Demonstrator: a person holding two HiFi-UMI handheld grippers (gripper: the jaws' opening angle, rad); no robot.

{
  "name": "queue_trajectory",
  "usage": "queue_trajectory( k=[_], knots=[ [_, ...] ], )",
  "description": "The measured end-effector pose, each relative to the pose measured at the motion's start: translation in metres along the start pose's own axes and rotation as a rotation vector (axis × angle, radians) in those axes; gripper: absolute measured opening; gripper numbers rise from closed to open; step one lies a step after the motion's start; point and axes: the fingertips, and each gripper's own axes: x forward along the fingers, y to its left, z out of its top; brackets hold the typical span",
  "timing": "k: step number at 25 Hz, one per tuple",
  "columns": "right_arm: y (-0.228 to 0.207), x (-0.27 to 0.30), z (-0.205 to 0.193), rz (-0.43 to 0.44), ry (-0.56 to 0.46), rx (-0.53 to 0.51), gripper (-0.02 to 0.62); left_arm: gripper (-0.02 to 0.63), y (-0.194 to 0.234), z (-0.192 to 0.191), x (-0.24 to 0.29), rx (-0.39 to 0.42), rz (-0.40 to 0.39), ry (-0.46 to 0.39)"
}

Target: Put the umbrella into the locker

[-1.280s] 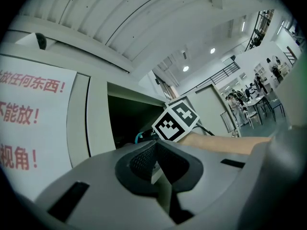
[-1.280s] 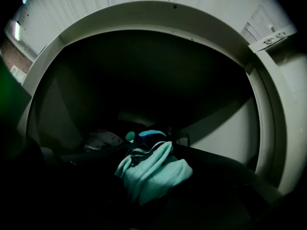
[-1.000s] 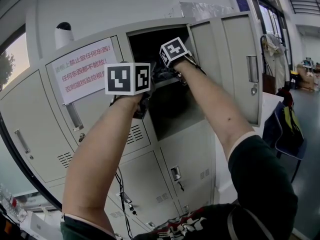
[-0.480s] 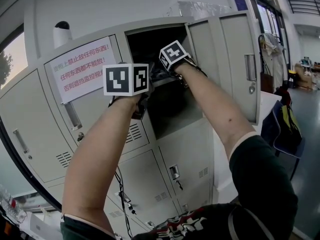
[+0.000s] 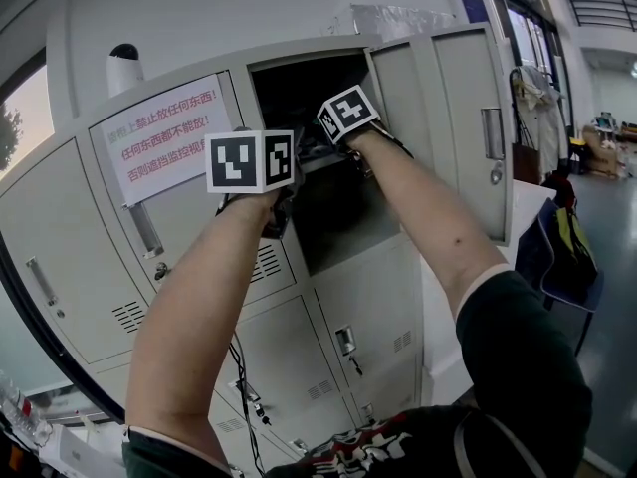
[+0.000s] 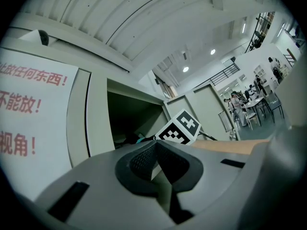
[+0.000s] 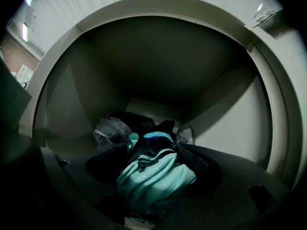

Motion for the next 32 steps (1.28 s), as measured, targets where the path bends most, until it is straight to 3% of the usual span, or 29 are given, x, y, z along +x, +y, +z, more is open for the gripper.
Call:
queue_trajectory(
  k=[9, 15, 24, 32],
  knots=[
    [0.003, -0.022, 0.018, -0.016, -0.081, 0.000, 0.333, 0.009, 0.002, -0.005, -0.002, -0.006, 0.012, 0.007],
    [0.005, -0.050, 0.046, -0.045, -0.203, 0.003, 0.333, 0.009, 0.005, -0.006, -0.009, -0.010, 0.023, 0.001],
    [0.037, -0.100, 0.062, 0.016, -0.282, -0.003, 0.331, 0.009, 0.010, -0.002, -0.037, -0.011, 0.022, -0.017],
    [0.084, -0.140, 0.032, 0.096, -0.301, -0.021, 0.330, 0.009, 0.000, -0.020, -0.079, -0.026, -0.027, -0.023]
  ],
)
